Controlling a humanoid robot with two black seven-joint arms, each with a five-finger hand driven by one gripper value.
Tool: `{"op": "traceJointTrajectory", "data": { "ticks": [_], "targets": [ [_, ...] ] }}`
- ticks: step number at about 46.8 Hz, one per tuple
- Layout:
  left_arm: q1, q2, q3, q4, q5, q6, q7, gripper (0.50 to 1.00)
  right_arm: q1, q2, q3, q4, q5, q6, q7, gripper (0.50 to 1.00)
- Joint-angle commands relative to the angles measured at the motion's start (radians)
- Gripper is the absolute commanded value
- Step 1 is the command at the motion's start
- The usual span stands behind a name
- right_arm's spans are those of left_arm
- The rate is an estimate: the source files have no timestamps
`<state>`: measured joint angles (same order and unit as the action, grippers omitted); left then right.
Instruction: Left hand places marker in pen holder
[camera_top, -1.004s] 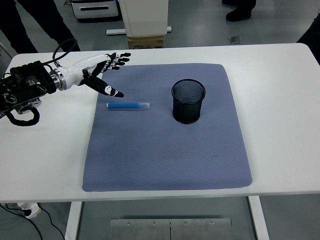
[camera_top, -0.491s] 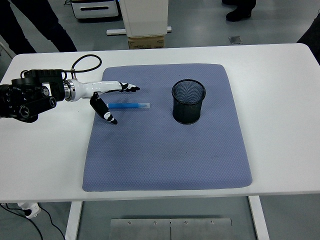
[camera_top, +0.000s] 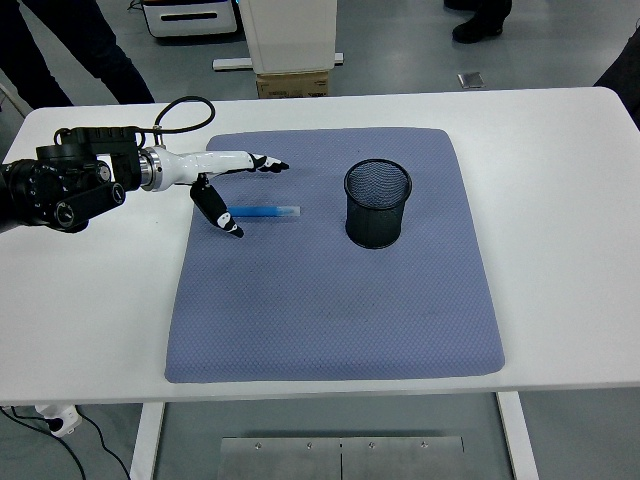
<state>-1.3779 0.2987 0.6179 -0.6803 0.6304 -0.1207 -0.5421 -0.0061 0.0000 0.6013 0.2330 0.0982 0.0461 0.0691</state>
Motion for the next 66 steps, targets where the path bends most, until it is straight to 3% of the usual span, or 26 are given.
{"op": "traceJointTrajectory", "data": {
  "ticks": [1, 7, 26, 43, 55, 66],
  "targets": [
    [0.0, -0.009, 0.002, 0.002, 0.002, 0.0, 0.027, 1.0, 0.0, 0.0, 0.0, -0.001, 0.0, 0.0, 0.0, 1.0],
    [0.0, -0.019, 0.002, 0.002, 0.025, -0.004, 0.054, 1.0, 0.0, 0.0, 0.0, 0.0, 0.0, 0.0, 0.0, 1.0],
    [0.002, -0.036, 0.003, 0.004, 0.038, -0.01, 0.09, 0.772, 0.0, 0.0, 0.0, 0.0, 0.0, 0.0, 0.0, 1.0],
    [0.007, -0.041, 0.003, 0.005, 0.052, -0.008, 0.09, 0.76, 0.0, 0.0, 0.0, 0.0, 0.0, 0.0, 0.0, 1.0],
    [0.01, -0.049, 0.003, 0.021, 0.074, -0.008, 0.09, 0.669, 0.0, 0.0, 0.0, 0.0, 0.0, 0.0, 0.0, 1.0],
    [0.011, -0.049, 0.002, 0.024, 0.081, -0.005, 0.09, 0.666, 0.0, 0.0, 0.0, 0.0, 0.0, 0.0, 0.0, 1.0]
  ]
}}
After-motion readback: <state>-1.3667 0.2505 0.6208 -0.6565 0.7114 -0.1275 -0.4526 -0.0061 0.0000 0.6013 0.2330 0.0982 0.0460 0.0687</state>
